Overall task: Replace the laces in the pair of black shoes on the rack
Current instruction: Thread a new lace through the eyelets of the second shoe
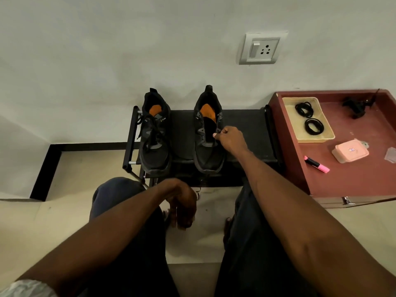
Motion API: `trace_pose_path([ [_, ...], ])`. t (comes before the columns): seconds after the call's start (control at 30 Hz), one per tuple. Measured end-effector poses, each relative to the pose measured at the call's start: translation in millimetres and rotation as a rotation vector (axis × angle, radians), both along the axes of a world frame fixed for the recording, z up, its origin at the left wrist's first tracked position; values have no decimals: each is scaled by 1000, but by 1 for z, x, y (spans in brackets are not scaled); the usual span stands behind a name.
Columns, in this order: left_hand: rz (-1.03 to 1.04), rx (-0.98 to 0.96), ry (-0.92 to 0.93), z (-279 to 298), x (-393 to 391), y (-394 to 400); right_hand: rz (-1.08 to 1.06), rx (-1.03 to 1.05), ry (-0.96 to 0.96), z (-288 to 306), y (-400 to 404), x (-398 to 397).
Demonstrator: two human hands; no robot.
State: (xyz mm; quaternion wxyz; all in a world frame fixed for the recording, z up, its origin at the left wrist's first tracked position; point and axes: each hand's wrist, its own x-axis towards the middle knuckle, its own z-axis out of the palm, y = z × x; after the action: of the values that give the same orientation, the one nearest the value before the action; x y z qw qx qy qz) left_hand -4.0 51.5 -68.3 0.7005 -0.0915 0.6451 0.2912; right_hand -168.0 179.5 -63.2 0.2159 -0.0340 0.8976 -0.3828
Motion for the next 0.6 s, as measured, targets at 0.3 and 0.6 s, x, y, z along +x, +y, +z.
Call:
trace_pose_path([
  [0.3,751,-209,1146,26,-61,-4,77,16,-32,-1,9,0],
  [0.6,441,-497,1257,-2,-78,16,200,162,-231,3,16,3],
])
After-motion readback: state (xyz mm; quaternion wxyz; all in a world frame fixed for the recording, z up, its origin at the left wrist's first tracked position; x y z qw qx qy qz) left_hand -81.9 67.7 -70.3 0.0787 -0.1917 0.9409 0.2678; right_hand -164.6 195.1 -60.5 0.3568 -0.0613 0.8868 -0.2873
